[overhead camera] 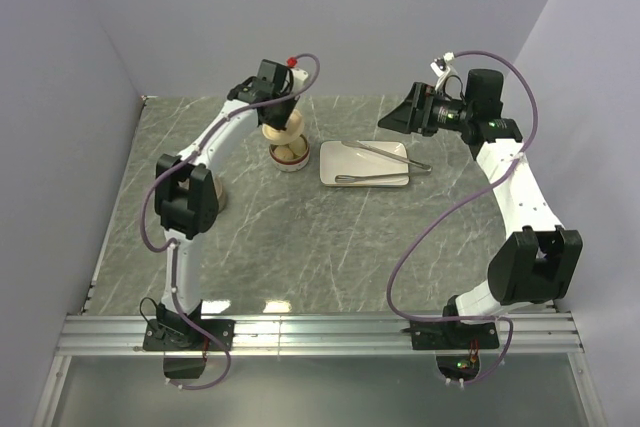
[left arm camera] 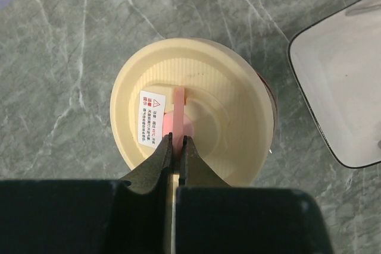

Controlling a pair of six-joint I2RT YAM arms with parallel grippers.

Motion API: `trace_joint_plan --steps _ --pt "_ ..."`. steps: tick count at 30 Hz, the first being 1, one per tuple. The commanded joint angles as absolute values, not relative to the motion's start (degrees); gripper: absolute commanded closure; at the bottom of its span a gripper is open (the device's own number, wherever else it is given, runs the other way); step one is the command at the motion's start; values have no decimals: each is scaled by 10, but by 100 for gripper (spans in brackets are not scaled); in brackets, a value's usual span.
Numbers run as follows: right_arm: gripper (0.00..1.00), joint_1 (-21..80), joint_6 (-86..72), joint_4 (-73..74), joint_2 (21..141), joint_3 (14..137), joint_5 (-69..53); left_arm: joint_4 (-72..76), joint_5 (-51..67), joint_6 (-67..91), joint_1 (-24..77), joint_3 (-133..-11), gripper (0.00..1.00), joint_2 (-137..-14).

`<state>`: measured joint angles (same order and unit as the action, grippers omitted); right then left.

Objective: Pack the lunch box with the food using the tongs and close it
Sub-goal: Put the lid back on the lunch box

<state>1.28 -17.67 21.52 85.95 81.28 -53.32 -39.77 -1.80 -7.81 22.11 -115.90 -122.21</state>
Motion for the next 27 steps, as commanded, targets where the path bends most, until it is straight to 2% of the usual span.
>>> trace_joint_plan --steps 1,15,27 --pt "0 5 -159 217 836 813 -532 -392 -46 -106 242 -1166 95 -1226" --pt "0 3 -184 193 837 798 -545 -374 -78 -114 263 -1158 95 -1279" --pt "0 -11 -203 178 842 793 -559 -363 -67 -109 275 -1106 96 -1263"
